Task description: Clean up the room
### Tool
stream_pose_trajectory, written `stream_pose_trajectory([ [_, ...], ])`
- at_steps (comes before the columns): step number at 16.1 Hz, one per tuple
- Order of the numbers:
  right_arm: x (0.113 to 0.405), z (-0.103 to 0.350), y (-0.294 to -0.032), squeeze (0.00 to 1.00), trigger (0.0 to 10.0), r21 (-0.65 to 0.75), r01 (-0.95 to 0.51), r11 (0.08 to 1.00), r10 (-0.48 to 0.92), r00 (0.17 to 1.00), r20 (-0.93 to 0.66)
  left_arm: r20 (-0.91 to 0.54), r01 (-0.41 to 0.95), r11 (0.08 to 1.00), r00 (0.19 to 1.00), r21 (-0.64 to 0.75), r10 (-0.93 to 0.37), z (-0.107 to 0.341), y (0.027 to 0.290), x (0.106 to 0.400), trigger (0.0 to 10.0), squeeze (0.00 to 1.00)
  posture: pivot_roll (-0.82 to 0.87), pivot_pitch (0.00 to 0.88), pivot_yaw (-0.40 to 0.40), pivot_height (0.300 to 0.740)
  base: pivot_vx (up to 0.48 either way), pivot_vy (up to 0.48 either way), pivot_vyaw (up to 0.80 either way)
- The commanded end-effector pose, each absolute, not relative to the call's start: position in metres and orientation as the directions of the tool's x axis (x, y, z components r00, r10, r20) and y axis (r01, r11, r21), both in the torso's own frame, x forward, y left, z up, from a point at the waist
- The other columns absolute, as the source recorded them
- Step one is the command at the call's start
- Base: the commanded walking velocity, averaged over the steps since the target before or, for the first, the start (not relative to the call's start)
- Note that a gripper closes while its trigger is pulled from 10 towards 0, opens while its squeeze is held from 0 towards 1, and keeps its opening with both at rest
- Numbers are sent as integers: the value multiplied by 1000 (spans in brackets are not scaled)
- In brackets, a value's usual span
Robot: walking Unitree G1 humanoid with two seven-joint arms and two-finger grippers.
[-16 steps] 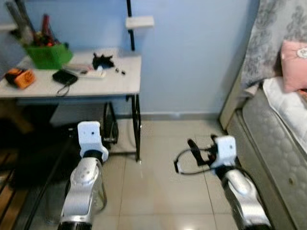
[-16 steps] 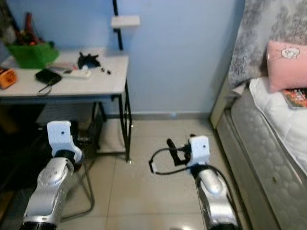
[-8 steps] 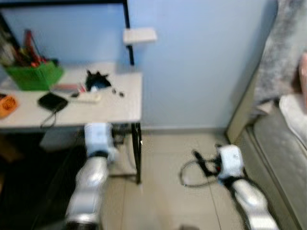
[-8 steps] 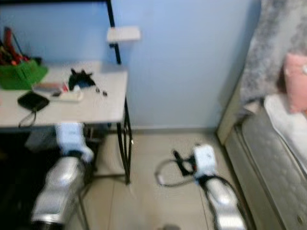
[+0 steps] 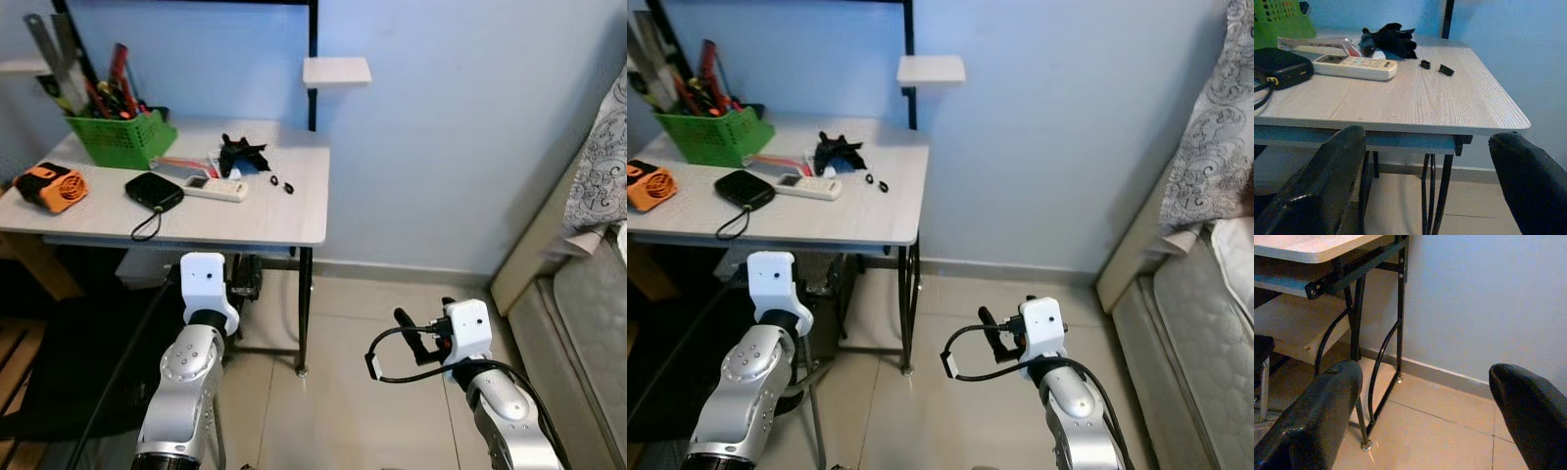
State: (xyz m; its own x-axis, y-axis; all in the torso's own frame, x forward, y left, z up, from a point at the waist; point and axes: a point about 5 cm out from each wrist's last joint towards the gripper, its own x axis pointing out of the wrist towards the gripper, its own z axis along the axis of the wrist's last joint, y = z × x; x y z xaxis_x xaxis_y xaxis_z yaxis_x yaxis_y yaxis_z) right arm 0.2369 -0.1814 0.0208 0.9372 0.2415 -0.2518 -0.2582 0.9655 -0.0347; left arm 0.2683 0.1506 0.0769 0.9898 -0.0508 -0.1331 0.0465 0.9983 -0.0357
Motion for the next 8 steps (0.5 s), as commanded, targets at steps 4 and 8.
stream_pose_trajectory([
  [4, 239, 23, -182, 0, 10000, -46, -257, 965, 237, 938, -253, -141, 53, 998, 988, -41, -59, 77, 150, 268, 10000, 0, -122, 0, 40, 740, 0, 0, 0],
  [8, 244, 23, -183, 0, 10000, -46, -259, 965, 240, 938, -251, -162, 59, 997, 985, -42, -65, 74, 150, 273, 10000, 0, -80, 0, 24, 740, 0, 0, 0],
])
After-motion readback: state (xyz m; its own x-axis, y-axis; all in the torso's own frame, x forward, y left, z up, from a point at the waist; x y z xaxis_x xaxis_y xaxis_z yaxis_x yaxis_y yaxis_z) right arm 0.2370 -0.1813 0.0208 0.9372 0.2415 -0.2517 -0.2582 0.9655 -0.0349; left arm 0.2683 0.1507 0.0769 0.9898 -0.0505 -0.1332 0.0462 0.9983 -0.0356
